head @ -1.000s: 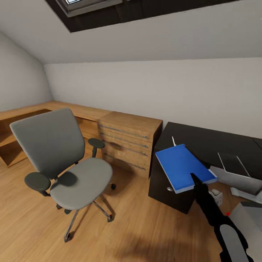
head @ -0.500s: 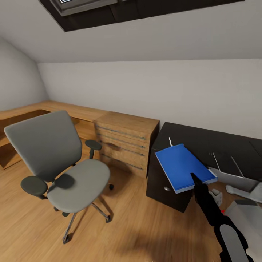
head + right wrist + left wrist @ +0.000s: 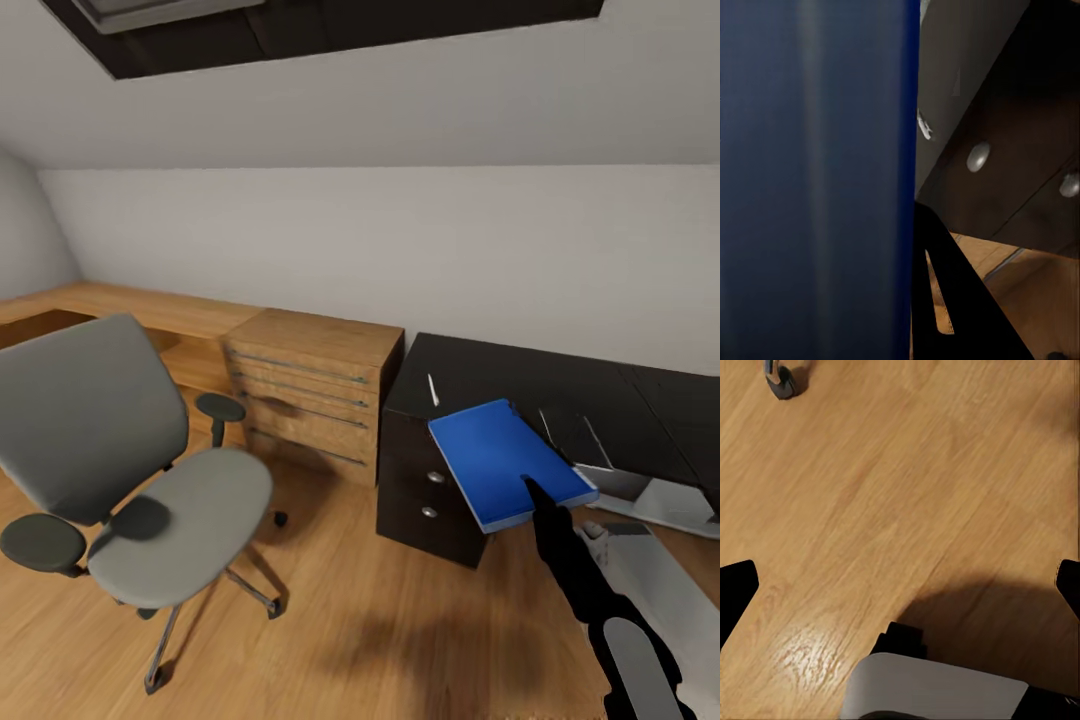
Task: In the bedroom, organize the workspace by keeping the computer under the desk, ensuring the monitor is on the desk, placing the keyboard on the desk next to the monitor, placing the mouse on the desk next to the keyboard, moving the folder from the swivel chair onto the desk next to the mouse, stacking the notebook on top of the folder with the pen on top of the notebook, and positioning the swivel chair next to the desk.
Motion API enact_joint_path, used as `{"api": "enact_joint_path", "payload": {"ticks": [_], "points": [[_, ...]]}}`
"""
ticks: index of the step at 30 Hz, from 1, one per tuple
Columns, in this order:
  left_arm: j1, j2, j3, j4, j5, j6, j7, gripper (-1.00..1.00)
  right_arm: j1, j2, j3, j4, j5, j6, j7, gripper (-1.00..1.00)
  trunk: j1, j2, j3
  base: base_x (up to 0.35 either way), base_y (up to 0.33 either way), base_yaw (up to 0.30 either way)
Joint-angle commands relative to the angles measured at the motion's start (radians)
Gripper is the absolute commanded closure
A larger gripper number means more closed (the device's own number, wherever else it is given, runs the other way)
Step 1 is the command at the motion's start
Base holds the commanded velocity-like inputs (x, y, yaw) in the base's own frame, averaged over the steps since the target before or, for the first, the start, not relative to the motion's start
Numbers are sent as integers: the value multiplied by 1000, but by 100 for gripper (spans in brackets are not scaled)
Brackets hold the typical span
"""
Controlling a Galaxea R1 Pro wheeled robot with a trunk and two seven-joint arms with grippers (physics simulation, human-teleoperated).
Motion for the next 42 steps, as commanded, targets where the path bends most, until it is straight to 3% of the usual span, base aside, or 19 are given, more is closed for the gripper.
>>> {"api": "enact_joint_path", "payload": {"ticks": [1,19,22,31,38,42], "points": [[0,1,-4,-2,9,1,7,-100,-1,1,-3,0,-7,8,0,100,-4,7,1,0,0,-223],[0,2,-4,0,11,2,2,-100,-1,-1,-5,0,-6,6,-9,100,-73,133,38,0,0,-224],[0,2,-4,0,11,3,2,-100,-1,-2,-41,0,-6,6,-10,100,-84,154,44,0,0,-225],[0,1,-3,0,11,-1,1,-100,-2,-3,-62,0,-7,6,-11,100,-84,154,34,0,-11,-228],[0,1,-3,0,10,-1,2,-100,-2,-2,-100,0,-7,7,-8,100,-84,154,26,28,-198,-205],[0,1,-3,0,10,-1,2,-100,-2,-5,-111,0,-47,10,-4,100,-84,154,24,3,-29,-32]]}}
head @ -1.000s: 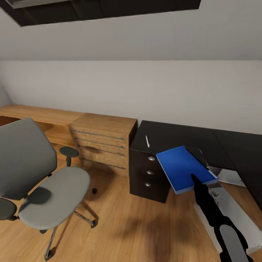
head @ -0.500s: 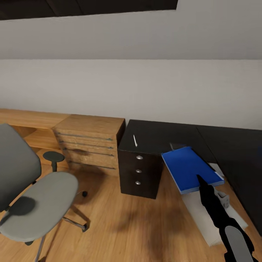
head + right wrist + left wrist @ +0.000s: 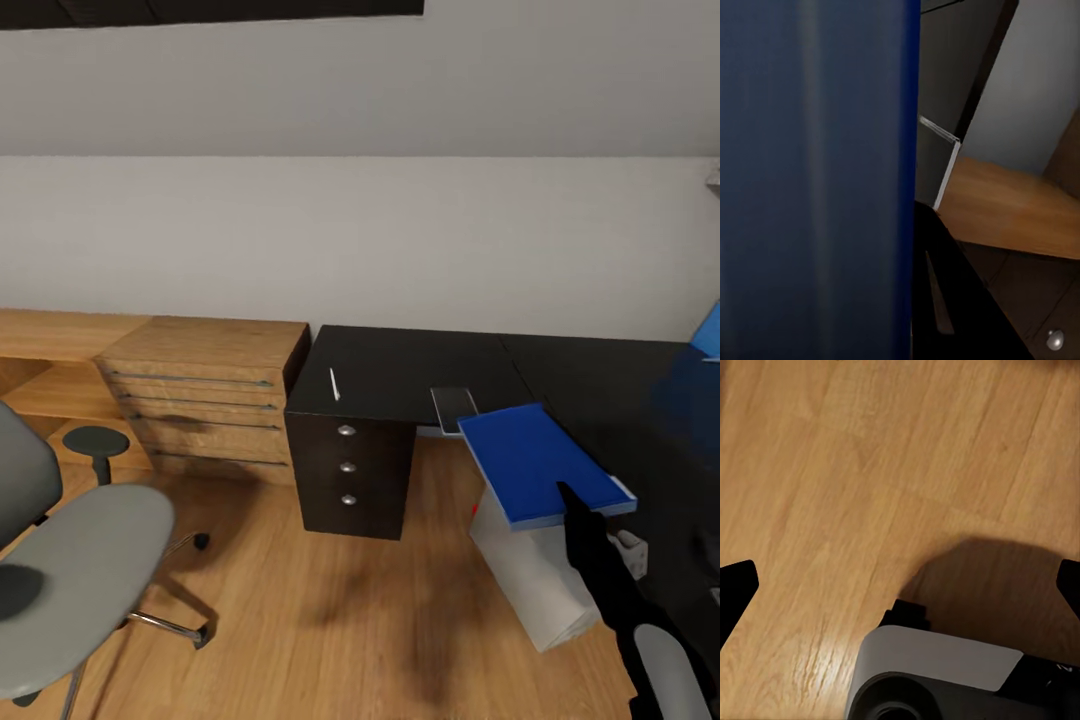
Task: In the bedroom, organize the workspace by keeping the computer under the desk, ensuring the monitor is on the desk, placing the keyboard on the desk next to the monitor, placing the mouse on the desk next to the keyboard, moving the folder from the swivel chair onto the desk next to the mouse, stacking the notebook on top of the folder with the pen on top of the notebook, and positioning the swivel chair next to the desk.
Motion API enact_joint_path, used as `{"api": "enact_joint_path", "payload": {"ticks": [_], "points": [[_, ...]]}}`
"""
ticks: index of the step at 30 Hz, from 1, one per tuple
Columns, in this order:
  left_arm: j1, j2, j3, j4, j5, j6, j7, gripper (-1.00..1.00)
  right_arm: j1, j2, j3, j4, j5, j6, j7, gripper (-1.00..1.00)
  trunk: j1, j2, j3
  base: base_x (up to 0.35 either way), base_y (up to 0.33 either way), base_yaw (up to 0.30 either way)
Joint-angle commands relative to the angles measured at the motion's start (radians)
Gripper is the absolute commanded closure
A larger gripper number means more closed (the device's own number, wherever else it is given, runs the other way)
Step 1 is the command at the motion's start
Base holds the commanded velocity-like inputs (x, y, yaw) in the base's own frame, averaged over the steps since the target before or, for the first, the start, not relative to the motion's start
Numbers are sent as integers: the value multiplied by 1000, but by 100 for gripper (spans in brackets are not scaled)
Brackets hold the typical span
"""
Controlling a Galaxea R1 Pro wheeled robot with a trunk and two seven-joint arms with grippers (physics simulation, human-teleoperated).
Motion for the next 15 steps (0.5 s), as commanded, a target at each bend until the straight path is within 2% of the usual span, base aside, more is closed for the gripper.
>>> {"api": "enact_joint_path", "payload": {"ticks": [1,4,10,13,15], "points": [[0,1,-4,-2,9,0,7,-100,-1,1,-3,0,-14,8,2,100,0,0,-1,1,-11,-12],[0,1,-4,-2,10,0,7,-100,0,0,-4,0,-33,12,2,100,0,0,-1,1,-5,-5],[0,1,-4,-2,10,0,7,-100,-1,1,-5,0,-42,11,3,100,0,0,-1,0,-1,-1],[0,2,-4,-2,11,1,7,-100,-1,2,-5,0,-45,7,4,100,0,0,-1,242,-27,0],[0,2,-4,5,11,1,7,-100,-1,3,-5,0,-44,-26,2,100,0,0,-1,237,-93,-72]]}}
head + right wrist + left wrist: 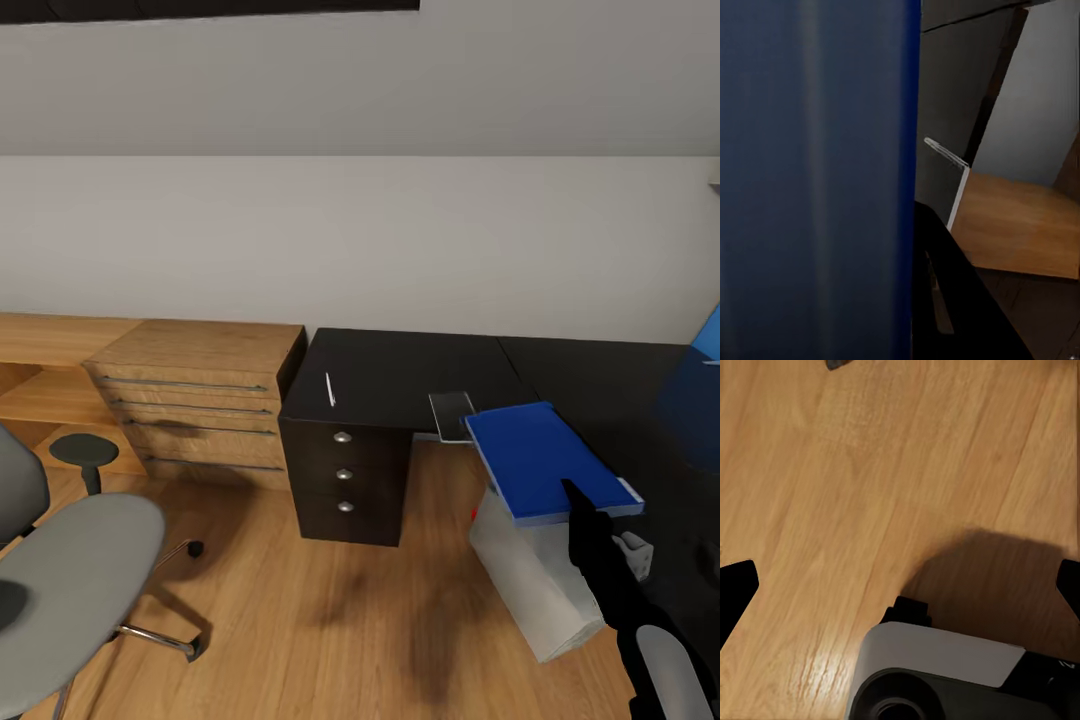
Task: In the bedroom, organize the workspace by keeping the computer under the desk, ensuring the monitor is on the desk, placing the keyboard on the desk next to the monitor, placing the mouse on the desk next to the keyboard, moving the folder from the swivel chair onto the desk next to the mouse, stacking the notebook on top of the folder with the pen on top of the notebook, and positioning the swivel chair next to the desk.
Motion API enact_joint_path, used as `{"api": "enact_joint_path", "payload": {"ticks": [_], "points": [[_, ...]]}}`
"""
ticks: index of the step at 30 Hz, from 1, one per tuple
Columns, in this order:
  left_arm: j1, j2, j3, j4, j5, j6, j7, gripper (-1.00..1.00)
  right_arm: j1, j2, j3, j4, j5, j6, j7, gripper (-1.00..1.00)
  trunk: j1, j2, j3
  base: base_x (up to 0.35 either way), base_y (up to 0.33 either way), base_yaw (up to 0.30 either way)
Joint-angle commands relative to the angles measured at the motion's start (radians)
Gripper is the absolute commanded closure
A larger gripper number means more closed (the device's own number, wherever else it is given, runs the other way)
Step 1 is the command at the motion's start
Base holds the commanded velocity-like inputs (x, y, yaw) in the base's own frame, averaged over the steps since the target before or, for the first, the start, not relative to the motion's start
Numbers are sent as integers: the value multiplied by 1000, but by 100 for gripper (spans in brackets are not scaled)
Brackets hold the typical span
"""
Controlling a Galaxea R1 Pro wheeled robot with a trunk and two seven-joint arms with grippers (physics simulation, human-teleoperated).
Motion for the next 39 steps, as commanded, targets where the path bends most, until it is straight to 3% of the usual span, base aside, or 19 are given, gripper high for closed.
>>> {"api": "enact_joint_path", "payload": {"ticks": [1,20,26,33,34,35,37,38,39], "points": [[0,0,-4,9,8,0,7,-100,-1,2,-2,0,-6,-43,-2,100,0,0,-1,28,-20,-253],[0,0,-4,11,7,-9,6,-100,-1,6,26,11,4,-218,-4,100,0,0,-1,3,-2,-264],[0,-1,-4,11,7,-22,6,-100,-2,7,83,18,9,-225,-1,100,0,0,-1,188,-56,-121],[0,-5,-6,20,7,-23,5,-100,-11,8,100,30,16,-248,-4,100,0,0,-1,259,-202,-8],[0,-7,-6,22,7,-23,5,-100,-26,8,102,50,21,-271,-8,100,0,0,-1,170,-190,-1],[0,-13,-7,24,7,-24,5,-100,-155,8,117,180,73,-379,-33,100,0,0,-1,45,-59,0],[0,-14,-7,25,7,-24,5,-100,-271,8,123,334,119,-476,-45,100,0,0,-1,23,-31,0],[0,-15,-7,25,7,-24,5,-100,-301,8,123,375,128,-504,-47,100,0,0,-1,15,-19,0],[0,-15,-7,25,7,-24,5,-100,-385,8,124,493,144,-590,-51,100,0,0,-1,7,-10,0]]}}
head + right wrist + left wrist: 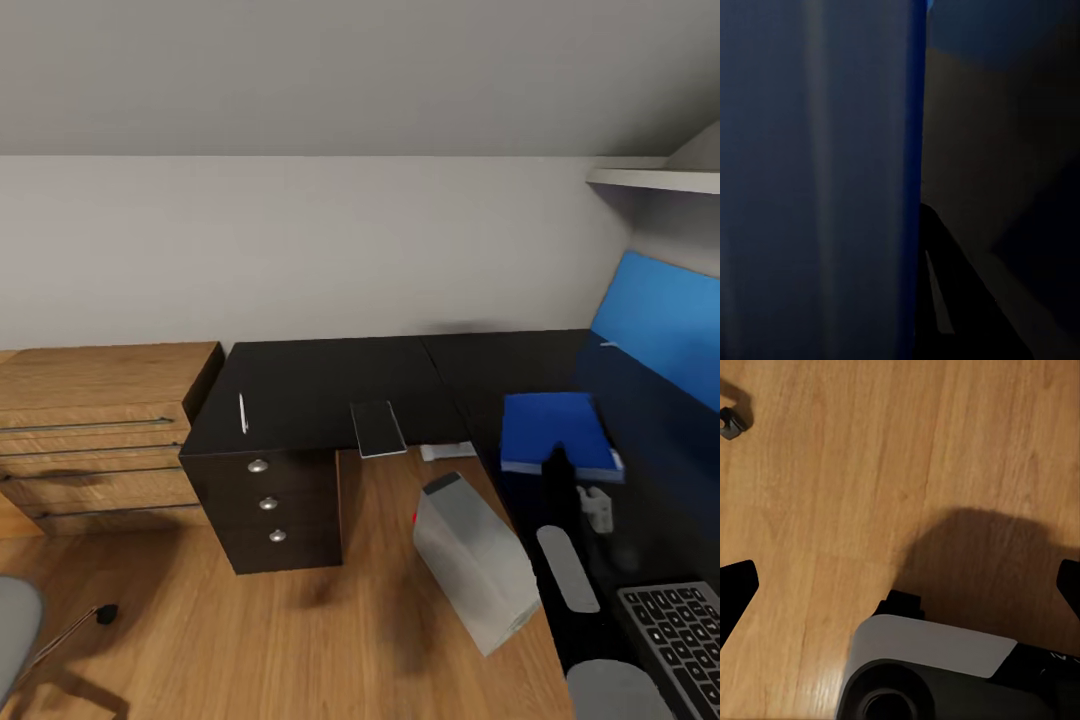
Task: In the bedroom, organize the workspace by keeping the computer under the desk, ensuring the monitor is on the desk, placing the keyboard on the desk next to the monitor, placing the mouse on the desk next to the keyboard, moving the folder from the swivel chair onto the desk next to the mouse, stacking the notebook on top of the folder with the pen on top of the notebook, and positioning the swivel chair next to the desk.
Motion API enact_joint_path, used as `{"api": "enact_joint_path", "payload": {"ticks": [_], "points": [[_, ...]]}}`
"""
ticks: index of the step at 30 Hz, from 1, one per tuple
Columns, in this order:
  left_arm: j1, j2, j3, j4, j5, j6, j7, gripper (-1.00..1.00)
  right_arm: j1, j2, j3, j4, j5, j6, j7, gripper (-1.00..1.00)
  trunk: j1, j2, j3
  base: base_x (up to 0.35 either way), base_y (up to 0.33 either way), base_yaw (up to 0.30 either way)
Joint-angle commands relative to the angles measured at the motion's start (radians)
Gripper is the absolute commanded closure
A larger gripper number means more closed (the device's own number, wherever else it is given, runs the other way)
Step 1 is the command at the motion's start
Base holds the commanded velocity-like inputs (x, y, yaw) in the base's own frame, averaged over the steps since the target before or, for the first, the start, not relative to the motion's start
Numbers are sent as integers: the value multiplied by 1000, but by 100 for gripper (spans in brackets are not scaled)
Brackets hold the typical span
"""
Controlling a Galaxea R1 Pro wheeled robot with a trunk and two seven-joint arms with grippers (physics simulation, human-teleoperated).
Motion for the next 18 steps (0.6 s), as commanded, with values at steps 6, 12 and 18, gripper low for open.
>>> {"api": "enact_joint_path", "payload": {"ticks": [6,12,18], "points": [[0,0,-5,-2,10,-2,7,-100,-180,45,1,298,8,-338,-5,100,0,-1,-1,2,-3,0],[0,0,-4,-2,11,-3,7,-100,-196,87,-5,329,-68,-401,-3,100,0,-1,-1,0,0,0],[0,-1,-4,-3,11,-3,7,-100,-197,88,-1,331,-216,-403,3,100,0,-1,-1,169,0,0]]}}
